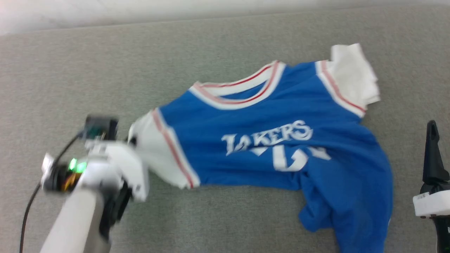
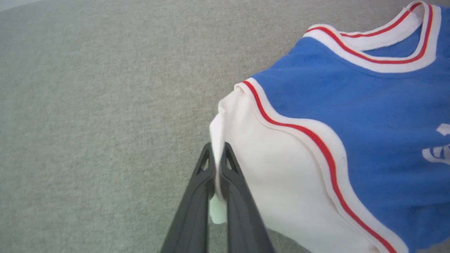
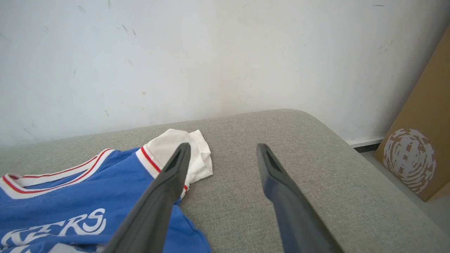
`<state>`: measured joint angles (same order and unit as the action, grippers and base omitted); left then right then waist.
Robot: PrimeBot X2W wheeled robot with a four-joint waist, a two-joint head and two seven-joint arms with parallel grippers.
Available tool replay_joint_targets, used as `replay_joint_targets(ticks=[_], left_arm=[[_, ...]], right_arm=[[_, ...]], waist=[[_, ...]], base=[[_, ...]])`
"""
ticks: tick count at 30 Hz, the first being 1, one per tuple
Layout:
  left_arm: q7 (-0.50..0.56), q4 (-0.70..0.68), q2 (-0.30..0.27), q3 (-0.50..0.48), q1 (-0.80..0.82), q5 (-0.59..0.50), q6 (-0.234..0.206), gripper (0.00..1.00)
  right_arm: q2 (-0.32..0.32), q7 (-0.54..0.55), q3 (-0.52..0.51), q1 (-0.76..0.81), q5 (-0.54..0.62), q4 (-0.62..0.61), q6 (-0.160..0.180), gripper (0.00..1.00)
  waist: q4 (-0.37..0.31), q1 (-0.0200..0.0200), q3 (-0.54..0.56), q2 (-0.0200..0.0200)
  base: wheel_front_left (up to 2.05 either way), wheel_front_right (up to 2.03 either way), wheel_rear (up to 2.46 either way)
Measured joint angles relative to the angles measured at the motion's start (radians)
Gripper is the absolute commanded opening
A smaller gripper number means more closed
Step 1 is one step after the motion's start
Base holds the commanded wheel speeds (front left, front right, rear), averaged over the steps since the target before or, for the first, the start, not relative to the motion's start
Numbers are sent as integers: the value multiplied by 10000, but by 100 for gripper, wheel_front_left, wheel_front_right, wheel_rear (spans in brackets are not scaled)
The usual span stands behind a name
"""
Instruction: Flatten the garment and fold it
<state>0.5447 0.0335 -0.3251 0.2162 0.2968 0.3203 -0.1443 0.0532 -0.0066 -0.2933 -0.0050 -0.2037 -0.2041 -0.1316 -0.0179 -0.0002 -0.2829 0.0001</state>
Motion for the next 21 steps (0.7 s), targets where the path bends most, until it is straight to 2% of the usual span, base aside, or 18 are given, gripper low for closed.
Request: replay_joint_targets(ticks=[3,4,5,7,10,15,17,21], left_arm=[[-48,-518,-36,-257,-1072,171,-297,0],[-211,-598,-21,-284,-1267,180,-362,47],[-393,-640,25,-307,-1370,182,-437,100],[-936,-700,295,-420,-1436,238,-608,100],[-1486,-821,650,-454,-1427,351,-637,100],[-2130,-1475,610,-180,-676,-236,-679,100],[-2247,-1699,692,224,-88,-479,-545,100],[-2211,-1375,1126,1338,1094,-838,46,100]], right_arm=[[0,65,-63,101,-2,-33,0,100],[0,81,-71,106,-4,-33,0,100],[0,132,-63,106,-13,-38,0,100],[-2,174,-13,104,-31,-44,0,100],[0,255,12,98,-29,-86,0,100],[0,297,6,90,-25,-90,0,100],[2,301,0,91,-27,-107,0,100],[2,324,31,79,-31,-159,0,100]], waist=[[151,0,82,0],[186,0,98,0],[211,0,109,0],[234,0,126,0],[239,1,153,0],[226,2,122,0],[218,2,64,0],[180,2,-121,0]], base=[[0,0,0],[0,0,0],[0,0,0],[0,0,0],[0,0,0],[0,0,0],[0,0,0],[0,0,0]])
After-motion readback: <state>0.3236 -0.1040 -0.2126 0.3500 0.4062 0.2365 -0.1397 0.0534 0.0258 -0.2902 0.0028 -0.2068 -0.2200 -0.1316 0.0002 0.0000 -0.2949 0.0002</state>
